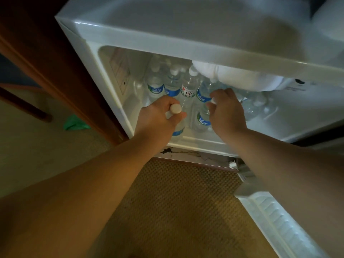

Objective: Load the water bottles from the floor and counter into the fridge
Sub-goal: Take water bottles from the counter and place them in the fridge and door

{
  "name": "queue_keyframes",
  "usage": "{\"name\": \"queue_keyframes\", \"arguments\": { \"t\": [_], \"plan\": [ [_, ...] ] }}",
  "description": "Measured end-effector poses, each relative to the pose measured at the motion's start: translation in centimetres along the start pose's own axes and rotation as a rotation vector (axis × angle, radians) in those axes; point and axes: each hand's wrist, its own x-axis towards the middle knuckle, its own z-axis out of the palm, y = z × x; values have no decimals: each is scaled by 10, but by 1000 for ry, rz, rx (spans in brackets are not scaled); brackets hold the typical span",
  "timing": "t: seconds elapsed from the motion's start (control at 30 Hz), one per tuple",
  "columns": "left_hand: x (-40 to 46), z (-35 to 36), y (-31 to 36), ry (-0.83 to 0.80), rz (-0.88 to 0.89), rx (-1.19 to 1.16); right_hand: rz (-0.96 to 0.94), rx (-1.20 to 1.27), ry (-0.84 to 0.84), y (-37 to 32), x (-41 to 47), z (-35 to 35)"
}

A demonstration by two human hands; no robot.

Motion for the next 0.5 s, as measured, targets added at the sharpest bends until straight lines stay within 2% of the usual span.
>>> {"name": "queue_keyframes", "arguments": {
  "t": [0.37, 0.5],
  "plan": [
    [43, 26, -1, -29, -6, 15, -26, 45, 18, 4, 2, 20],
    [52, 36, 0, -90, 61, 52, 58, 104, 24, 2, -23, 27]
  ]
}}
